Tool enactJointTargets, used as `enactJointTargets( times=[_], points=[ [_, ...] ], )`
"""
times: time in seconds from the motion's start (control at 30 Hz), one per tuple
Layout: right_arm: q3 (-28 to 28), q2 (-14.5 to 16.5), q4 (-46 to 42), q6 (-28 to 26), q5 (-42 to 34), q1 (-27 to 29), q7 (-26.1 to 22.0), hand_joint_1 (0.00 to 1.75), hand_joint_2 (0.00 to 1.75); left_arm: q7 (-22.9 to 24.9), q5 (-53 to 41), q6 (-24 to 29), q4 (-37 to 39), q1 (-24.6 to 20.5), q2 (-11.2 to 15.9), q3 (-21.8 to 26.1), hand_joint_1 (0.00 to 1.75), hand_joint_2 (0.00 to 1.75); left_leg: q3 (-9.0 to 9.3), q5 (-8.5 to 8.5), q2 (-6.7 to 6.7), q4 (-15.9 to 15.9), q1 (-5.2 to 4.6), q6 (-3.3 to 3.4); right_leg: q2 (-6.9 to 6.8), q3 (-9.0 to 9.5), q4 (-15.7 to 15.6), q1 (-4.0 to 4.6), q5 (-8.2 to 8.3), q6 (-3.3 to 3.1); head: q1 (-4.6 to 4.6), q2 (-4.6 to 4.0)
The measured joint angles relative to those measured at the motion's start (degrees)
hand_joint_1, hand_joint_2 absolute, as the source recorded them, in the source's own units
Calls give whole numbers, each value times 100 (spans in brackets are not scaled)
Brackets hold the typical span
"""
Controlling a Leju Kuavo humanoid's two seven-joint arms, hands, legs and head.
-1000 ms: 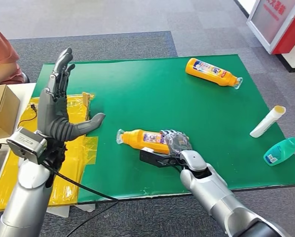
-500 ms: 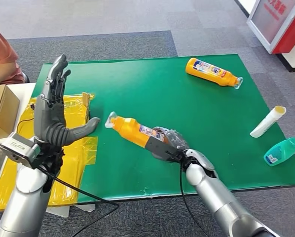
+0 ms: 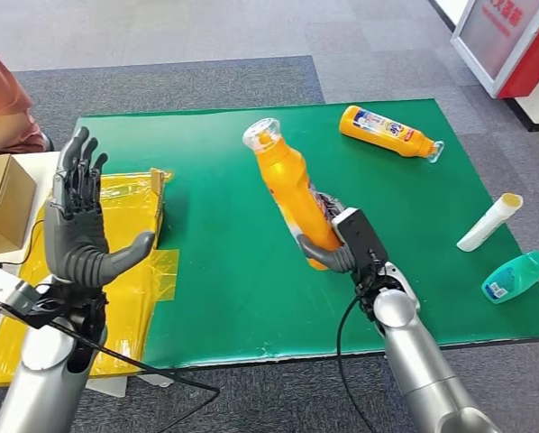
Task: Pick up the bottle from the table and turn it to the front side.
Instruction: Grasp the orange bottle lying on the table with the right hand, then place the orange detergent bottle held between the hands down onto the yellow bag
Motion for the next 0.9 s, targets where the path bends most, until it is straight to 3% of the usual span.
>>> enactJointTargets(
  times=[0.4, 0.67, 0.9],
  points=[
    [-164, 20, -223, -98, -240, 134, -111, 175, 175, -103, 300, 27, -62, 136, -24, 81, 0, 175, 0, 1, 0, 0, 0, 0, 0, 1, 0, 0, 1, 0, 1, 0],
    [-247, 162, -932, -382, -704, 496, -727, 175, 175, -39, 1327, -49, -113, 483, -115, 363, 0, 175, -3, -4, 0, 0, 0, 1, 0, -3, 0, 0, -6, 0, 1, 0],
    [46, 326, -1787, -957, -264, 775, -1303, 175, 175, 352, 1834, -369, 368, 349, -117, 535, 0, 175, -3, -3, 1, 0, 1, 0, 1, -4, 0, 1, -6, -2, 0, 0]
  ],
)
